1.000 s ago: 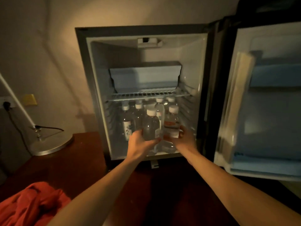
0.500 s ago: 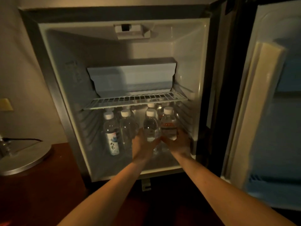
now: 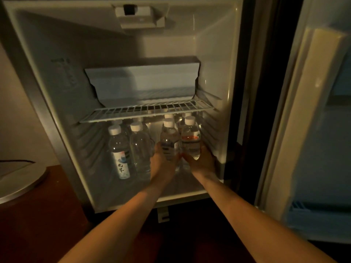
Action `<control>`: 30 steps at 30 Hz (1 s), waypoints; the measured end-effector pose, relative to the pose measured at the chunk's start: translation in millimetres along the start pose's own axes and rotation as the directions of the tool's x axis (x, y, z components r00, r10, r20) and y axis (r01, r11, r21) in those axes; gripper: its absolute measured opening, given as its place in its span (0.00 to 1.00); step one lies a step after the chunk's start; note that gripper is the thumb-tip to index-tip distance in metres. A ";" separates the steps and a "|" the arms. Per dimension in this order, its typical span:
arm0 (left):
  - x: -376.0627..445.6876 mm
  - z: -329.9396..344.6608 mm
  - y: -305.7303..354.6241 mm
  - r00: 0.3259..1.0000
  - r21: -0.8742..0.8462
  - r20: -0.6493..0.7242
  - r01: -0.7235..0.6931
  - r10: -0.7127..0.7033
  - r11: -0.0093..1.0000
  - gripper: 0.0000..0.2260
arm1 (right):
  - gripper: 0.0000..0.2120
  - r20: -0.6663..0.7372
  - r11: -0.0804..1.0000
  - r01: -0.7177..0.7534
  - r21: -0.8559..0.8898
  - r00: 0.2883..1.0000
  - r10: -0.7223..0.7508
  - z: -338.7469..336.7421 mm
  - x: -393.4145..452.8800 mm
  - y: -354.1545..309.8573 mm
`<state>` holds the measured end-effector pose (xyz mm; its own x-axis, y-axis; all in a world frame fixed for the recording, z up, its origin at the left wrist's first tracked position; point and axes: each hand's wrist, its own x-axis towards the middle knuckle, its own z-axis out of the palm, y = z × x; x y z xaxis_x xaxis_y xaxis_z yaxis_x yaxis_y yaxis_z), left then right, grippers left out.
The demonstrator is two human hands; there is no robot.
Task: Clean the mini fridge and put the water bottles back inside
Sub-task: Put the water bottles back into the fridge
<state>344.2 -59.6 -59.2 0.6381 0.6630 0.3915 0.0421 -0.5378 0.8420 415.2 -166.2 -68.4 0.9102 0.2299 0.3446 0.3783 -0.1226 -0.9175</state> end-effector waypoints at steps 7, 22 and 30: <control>-19.9 -9.9 0.6 0.993 0.095 0.106 0.032 -0.042 0.995 0.27 | 0.21 0.144 0.996 -0.085 -0.012 0.986 0.086 -6.3 -16.4 10.7; -141.8 -106.7 39.6 0.860 0.710 0.486 -0.493 0.157 0.503 0.29 | 0.34 0.537 0.508 0.522 -0.685 0.833 -0.131 -83.1 -130.0 -49.6; -202.0 -113.9 54.4 0.855 0.719 0.486 -0.509 0.183 0.472 0.30 | 0.30 0.530 0.492 0.527 -0.692 0.835 -0.148 -130.7 -184.9 -63.4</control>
<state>130.0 -163.5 -50.2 0.9265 0.2157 0.3083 0.2479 -0.9663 -0.0689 245.0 -327.1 -47.9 0.6143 0.7221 0.3182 0.7830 -0.6077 -0.1326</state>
